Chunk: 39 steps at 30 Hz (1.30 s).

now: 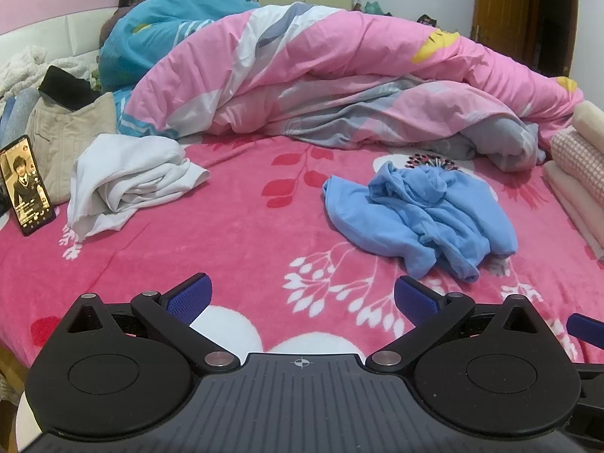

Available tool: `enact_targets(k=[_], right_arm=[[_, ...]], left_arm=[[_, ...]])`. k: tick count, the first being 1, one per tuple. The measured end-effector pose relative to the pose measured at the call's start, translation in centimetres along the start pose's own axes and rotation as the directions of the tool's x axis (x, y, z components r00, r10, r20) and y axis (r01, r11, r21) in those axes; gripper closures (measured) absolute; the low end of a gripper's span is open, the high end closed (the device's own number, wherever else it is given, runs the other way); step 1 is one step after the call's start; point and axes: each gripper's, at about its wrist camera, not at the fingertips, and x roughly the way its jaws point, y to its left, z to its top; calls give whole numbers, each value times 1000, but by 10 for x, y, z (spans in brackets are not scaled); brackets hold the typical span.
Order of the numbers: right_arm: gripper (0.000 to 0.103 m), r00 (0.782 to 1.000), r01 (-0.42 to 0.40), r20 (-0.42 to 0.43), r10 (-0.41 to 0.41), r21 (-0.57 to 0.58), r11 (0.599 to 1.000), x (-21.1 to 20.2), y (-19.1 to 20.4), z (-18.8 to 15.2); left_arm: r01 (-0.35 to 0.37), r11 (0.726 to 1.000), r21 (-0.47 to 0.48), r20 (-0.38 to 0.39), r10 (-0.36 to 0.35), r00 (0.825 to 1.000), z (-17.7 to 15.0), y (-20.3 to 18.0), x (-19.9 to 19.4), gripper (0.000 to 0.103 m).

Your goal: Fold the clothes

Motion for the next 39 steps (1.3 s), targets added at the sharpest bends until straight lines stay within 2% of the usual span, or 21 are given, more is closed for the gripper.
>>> enact_targets(k=[13,18,22,26,29,32,35,39], right_arm=[[0,1000,6,-19,-6,5,1000,13,-3,-1],[0,1000,21,-9,-21,4,1000,22,-8,1],[0,999,32,34,-32,2,1000,28,-19,7],[0,994,11,109,-13,14,1000,40,-37,24],[0,983,-22,182,19,10,1000,54,-50,42],[0,975,-53,217,56,-18,998,77,-54,66],[0,970,-104,215,111,-43,994,102,-52,87],[0,968,-171,171,182,-81,982,145,-43,115]], left_arm=[[13,1000,-1,-10,-13,1000,-2,-1,15,0],[59,998,17,15,-59,998,0,-4,26,0],[104,993,48,65,-107,992,6,-7,40,0],[149,988,45,119,-154,981,16,-5,62,0],[200,979,28,119,-202,972,25,-2,88,0],[219,975,25,99,-220,970,34,0,119,0],[246,969,33,58,-248,967,41,1,149,0],[290,955,61,10,-291,957,46,-1,179,6]])
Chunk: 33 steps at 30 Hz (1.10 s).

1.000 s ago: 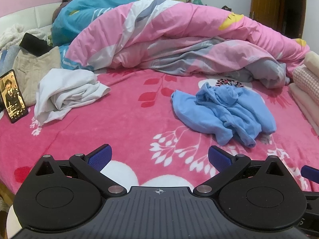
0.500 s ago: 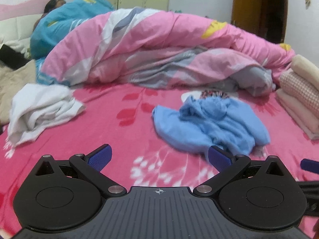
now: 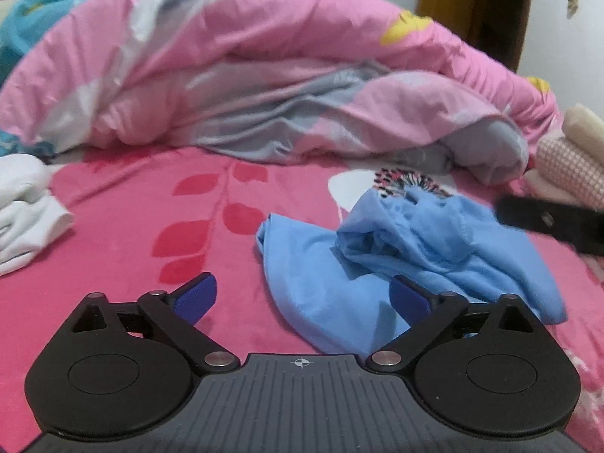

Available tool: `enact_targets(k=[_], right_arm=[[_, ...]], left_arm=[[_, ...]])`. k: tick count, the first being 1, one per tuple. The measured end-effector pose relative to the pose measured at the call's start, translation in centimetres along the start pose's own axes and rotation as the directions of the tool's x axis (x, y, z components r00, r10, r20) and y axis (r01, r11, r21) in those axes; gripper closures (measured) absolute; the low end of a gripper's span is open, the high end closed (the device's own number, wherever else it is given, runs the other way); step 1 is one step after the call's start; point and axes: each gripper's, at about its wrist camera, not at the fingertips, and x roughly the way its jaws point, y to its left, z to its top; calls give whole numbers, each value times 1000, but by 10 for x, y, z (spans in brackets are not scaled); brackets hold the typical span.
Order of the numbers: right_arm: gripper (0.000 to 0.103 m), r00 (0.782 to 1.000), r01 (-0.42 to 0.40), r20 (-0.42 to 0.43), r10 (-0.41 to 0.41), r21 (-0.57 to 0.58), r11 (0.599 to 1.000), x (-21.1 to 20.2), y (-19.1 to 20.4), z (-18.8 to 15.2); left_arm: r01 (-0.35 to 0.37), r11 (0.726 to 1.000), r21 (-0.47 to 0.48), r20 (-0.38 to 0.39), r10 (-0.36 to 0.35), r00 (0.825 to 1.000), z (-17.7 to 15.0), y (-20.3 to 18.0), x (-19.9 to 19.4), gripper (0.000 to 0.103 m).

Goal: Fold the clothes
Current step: 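Grasp the crumpled light-blue shirt with both grippers at its edge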

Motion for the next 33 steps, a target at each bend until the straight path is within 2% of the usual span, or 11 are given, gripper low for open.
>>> enact_targets(k=[2,3,6,9,13,14,15,16,19,26,33], right_arm=[[0,999,-28,-31,28,-21,999,25,4,6],[0,998,-30,-50,28,-36,999,35,7,6],[3,994,-27,-107,18,-81,996,61,14,4],[12,989,-18,-150,0,-119,993,73,19,-2],[42,986,-8,-166,-14,-128,992,71,21,-4],[51,986,-5,-165,-16,-128,992,68,21,-3],[58,987,-2,-162,-18,-127,992,65,22,-2],[72,987,1,-158,-21,-126,992,61,22,-1],[93,990,17,-137,-35,-132,991,46,22,4],[96,997,35,-68,-40,-75,997,-10,15,7],[97,1000,2,-18,-1,44,999,-87,1,-12]], left_arm=[[30,1000,-9,-14,-30,999,0,2,10,14],[45,999,-13,-20,-45,999,-1,3,16,22],[83,996,-19,-32,-84,996,-3,4,22,33],[117,993,-20,-33,-117,993,-5,4,26,45],[160,987,11,-26,-160,987,-5,0,22,71],[170,985,21,-24,-170,985,-6,-1,21,74],[174,984,33,-21,-173,985,-6,-3,19,81],[177,983,44,-19,-176,984,-7,-4,18,85],[183,982,43,-7,-183,983,-6,-3,13,90],[220,975,26,18,-220,975,-7,0,-16,91],[251,967,43,54,-253,966,-29,2,-72,92]])
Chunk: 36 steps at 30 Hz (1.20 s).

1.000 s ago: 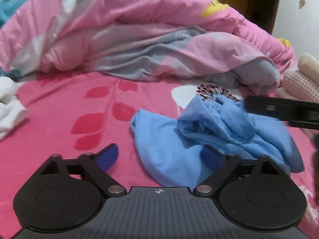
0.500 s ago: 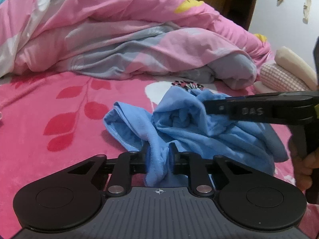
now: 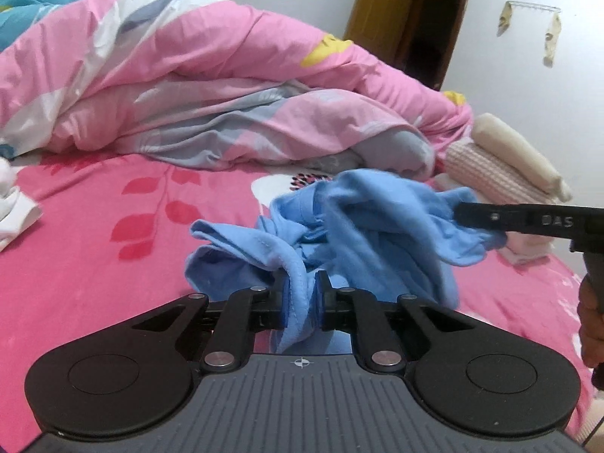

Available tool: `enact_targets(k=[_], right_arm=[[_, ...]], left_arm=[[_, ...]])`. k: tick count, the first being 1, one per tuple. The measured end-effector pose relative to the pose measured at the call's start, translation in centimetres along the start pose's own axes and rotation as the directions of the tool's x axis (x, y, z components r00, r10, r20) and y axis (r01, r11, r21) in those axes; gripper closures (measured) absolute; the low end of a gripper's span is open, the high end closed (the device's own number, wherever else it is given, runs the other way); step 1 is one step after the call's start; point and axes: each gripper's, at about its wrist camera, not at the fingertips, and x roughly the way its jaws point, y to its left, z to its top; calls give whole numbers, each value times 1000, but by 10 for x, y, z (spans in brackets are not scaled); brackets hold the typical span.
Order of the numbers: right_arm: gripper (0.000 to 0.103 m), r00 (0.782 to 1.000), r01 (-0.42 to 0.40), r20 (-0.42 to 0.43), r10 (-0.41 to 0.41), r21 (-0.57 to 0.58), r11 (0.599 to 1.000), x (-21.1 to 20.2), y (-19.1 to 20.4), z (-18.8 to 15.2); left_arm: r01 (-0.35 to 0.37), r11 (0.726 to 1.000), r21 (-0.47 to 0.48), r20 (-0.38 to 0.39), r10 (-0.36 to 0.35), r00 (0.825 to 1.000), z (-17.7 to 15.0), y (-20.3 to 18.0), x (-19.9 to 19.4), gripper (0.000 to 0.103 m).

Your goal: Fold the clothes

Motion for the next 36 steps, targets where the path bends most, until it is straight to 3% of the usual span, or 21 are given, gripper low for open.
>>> enact_targets(k=[5,9,15,18,20,22,24,25,29,32,36], right_arm=[[97,999,-42,-4,43,125,991,-52,-17,-30],[97,999,-27,-38,34,181,983,-79,-29,-56],[97,993,38,-120,-13,209,977,-89,-53,-86],[91,984,59,-176,-23,203,977,-90,-55,-93],[75,986,72,-162,-40,196,978,-100,-55,-92],[56,989,85,-133,-60,189,978,-111,-55,-89],[51,993,93,-85,-79,178,980,-124,-55,-82],[50,994,92,-69,-82,169,981,-128,-54,-78],[50,999,38,-39,-35,73,997,-118,-30,-57],[50,998,-34,-51,32,-49,998,-91,6,-43],[47,989,-134,-92,115,-246,960,-44,66,-37]], left_arm=[[0,1000,-28,-33,0,999,-23,-2,-30,92],[-32,999,-37,-52,30,998,-36,-4,-46,92],[-37,999,-28,-80,34,996,-44,-8,-60,89],[-47,999,-4,-78,47,996,-45,-14,-68,87],[-54,999,-7,-66,53,996,-44,-14,-74,82],[-51,998,-23,-42,50,998,-43,-10,-81,69],[-53,998,-47,-8,52,999,-42,-4,-88,56],[-56,997,-59,11,57,998,-41,-2,-91,51],[-79,993,-89,52,84,995,-35,10,-89,49],[-117,989,-90,34,120,992,-34,19,-70,49],[-177,981,-76,-14,177,984,-38,30,-42,49]])
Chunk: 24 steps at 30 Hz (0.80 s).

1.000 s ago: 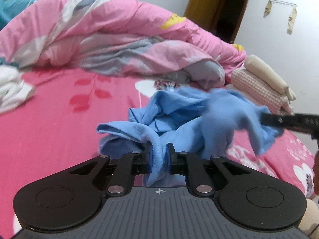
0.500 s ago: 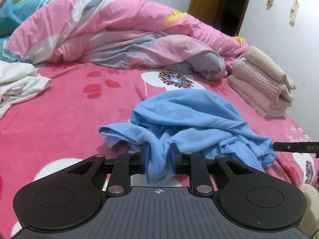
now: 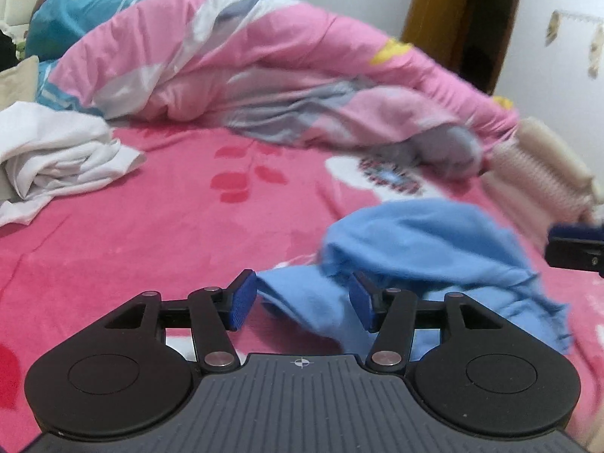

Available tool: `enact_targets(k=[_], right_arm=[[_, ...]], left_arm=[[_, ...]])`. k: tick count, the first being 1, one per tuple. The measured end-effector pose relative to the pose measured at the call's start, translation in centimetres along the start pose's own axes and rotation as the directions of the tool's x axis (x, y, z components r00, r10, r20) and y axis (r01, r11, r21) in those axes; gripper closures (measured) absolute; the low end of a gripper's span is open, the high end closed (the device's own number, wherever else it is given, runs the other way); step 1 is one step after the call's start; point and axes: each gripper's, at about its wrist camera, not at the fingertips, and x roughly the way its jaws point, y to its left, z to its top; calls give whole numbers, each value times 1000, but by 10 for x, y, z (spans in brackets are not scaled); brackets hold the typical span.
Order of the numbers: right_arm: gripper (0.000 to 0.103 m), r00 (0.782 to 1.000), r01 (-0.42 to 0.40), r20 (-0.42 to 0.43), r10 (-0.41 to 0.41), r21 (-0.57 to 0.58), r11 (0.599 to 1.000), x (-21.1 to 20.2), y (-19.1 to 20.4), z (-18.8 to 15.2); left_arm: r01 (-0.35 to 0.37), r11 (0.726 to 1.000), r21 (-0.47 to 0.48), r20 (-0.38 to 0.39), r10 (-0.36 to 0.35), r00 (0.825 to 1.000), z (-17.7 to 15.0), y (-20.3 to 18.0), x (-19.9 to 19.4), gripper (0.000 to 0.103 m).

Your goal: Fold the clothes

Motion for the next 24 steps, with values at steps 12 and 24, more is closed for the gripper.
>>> enact_targets(k=[12,24], right_arm=[[95,992,-4,-127,-11,-119,993,96,7,10],[96,932,308,61,-357,384,870,13,-162,18]], left_arm=[[-20,1000,6,-8,20,1000,-14,20,21,49],[-16,1000,7,6,16,1000,-17,20,22,49]])
